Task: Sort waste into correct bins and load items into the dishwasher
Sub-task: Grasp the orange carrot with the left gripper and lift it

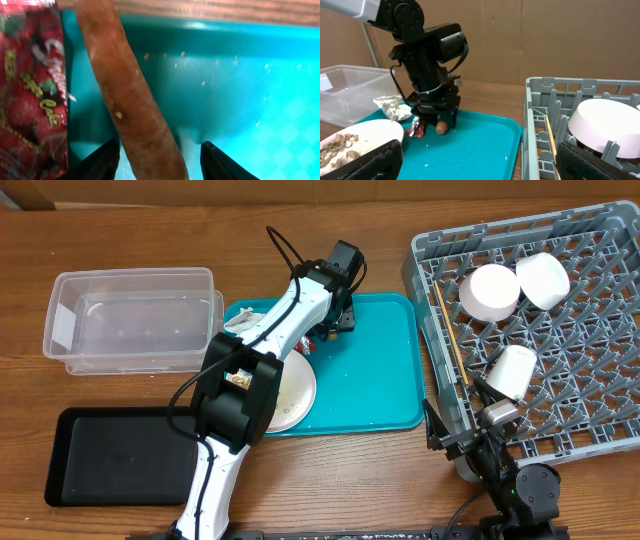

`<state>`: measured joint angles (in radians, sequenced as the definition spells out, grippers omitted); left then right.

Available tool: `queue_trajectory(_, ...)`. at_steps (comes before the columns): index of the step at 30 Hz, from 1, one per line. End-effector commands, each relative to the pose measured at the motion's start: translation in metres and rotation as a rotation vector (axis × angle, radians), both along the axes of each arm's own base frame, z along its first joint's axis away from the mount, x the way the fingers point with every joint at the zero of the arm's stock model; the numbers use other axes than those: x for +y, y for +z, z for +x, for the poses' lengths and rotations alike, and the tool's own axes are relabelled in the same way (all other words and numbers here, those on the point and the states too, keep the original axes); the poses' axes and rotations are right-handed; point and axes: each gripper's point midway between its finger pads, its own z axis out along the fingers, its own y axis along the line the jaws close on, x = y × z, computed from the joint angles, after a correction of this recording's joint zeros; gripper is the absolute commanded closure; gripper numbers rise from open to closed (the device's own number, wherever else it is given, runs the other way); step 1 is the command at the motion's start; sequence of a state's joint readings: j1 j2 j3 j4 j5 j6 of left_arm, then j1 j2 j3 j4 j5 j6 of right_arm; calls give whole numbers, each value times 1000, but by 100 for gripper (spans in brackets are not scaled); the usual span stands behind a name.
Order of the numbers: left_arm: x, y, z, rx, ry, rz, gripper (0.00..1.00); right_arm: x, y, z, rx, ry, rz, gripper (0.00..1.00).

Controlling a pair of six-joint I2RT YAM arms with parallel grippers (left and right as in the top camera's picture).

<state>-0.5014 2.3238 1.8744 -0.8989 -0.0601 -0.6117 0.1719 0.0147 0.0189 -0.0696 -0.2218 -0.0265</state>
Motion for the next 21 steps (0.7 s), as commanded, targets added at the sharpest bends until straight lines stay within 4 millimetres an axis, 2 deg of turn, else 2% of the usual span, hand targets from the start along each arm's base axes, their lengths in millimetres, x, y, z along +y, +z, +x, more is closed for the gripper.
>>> queue_trajectory(1,12,1,13,-50,35,42,46,1,0,-1,-10,7,1,0)
queue_trajectory(5,12,1,15,-58,40,46,63,1,0,-1,-10,7,1,0)
queue_trajectory(7,11,1,15,-58,38,46,80,1,0,-1,-10,6,1,0)
queue_trajectory(9,10,1,14,-52,32,39,90,1,0,-1,-10,7,1,0)
queue_trajectory(10,7,2,13,-48,10,27,93,1,0,-1,-10,7,1,0)
queue_trajectory(13,-2,10,10,-30,-29,-17,92,1,0,-1,-10,7,1,0)
queue_trajectory(16,-7,34,9,-24,-38,-46,96,1,0,-1,-10,7,1,0)
queue_trajectory(21,-4,106,8,-71,-46,-50,96,1,0,-1,-10,7,1,0)
